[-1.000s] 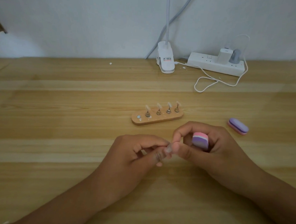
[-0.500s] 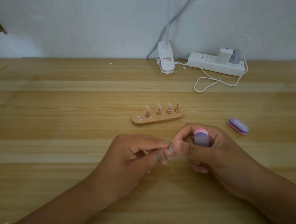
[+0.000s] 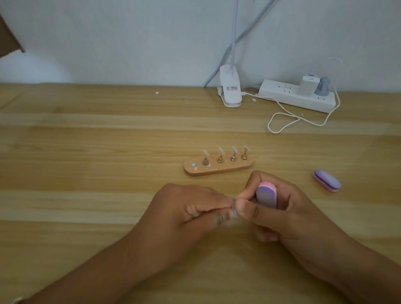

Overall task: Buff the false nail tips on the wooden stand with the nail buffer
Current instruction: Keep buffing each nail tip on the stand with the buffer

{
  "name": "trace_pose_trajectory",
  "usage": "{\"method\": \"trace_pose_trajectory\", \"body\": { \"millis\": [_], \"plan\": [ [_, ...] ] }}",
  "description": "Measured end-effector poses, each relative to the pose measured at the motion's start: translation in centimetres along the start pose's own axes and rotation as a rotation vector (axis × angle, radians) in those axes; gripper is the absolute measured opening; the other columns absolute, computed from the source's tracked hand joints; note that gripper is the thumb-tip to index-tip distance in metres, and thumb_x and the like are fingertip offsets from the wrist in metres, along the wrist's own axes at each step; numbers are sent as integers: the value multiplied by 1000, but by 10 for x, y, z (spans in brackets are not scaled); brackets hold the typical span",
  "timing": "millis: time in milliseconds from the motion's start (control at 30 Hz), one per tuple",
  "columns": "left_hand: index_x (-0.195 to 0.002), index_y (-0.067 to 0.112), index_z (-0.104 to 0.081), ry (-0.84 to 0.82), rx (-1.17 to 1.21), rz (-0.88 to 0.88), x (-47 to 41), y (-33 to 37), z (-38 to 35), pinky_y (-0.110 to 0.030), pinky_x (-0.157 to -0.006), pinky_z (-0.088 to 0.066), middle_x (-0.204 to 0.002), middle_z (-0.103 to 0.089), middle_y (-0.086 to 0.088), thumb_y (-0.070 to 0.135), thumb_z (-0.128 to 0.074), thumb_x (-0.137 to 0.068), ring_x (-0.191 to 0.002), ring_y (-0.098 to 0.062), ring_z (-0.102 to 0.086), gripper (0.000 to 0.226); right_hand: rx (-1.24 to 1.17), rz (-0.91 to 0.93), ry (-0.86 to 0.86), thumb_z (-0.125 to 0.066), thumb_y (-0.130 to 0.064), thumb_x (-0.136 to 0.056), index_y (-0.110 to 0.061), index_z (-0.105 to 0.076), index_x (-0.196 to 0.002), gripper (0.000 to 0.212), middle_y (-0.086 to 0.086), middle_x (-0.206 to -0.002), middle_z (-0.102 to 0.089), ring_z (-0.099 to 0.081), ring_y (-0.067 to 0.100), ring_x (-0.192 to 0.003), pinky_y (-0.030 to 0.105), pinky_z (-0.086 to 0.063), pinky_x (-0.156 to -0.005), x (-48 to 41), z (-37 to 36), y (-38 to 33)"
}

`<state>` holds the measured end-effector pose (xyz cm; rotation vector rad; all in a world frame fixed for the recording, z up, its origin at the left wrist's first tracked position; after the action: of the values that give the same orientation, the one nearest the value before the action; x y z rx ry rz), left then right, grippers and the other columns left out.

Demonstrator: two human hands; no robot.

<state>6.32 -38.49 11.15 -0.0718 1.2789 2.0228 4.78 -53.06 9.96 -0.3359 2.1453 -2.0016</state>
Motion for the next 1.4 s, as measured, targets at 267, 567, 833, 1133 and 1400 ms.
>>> {"method": "trace_pose_trajectory", "body": {
  "millis": [267,567,833,1133,1400],
  "plan": [
    [-90,15,-79,404,146,292,-13,-45,44,-16,-66,-45,-84,-74,3,17,-75,-78,-75,-22,-62,13,369,223,209,-73,-37,-83,-25,-72,-88,13,0,-59,-31,-30,13,-56,20,-32,-57,-12,27,-30],
    [-73,35,-74,425,28,361,-29,-76,58,-31,-66,-44,-78,-69,11,9,-79,-76,-64,-10,-55,26,653,280,161,-69,-15,-88,-27,-70,-79,15,-13,-67,-63,-50,11,-57,18,-37,-58,-29,23,-22],
    [-87,45,-73,312,-182,422,-31,-73,50,-49,-96,-41,-91,-65,10,33,-79,-76,-99,-18,-59,17,1059,459,201,-71,-24,-86,-27,-70,-92,6,-27,-77,-60,-52,-8,-74,6,-34,-66,-67,15,-61],
    [-101,36,-72,330,-310,406,-29,-69,52,-48,-90,-43,-85,-61,14,38,-75,-79,-93,-16,-54,22,1268,343,-162,-74,-34,-88,-28,-78,-99,14,-22,-73,-56,-44,-8,-80,19,-34,-68,-115,-9,-47],
    [-119,38,-62,338,-501,349,-25,-52,52,-31,-95,-32,-103,-52,16,45,-77,-72,-100,-9,-46,50,1217,537,-71,-78,-30,-84,-20,-80,-100,19,-28,-75,-56,-42,4,-75,9,-33,-69,-85,-1,-58]
  ]
}}
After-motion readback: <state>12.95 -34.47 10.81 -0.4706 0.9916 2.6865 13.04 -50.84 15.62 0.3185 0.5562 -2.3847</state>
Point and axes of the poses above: each hand's wrist, its own x-axis away from the middle knuckle, its own z-axis out of the back of the hand, y = z × x, the point moved 6 cm from there along -x, towards the middle knuckle
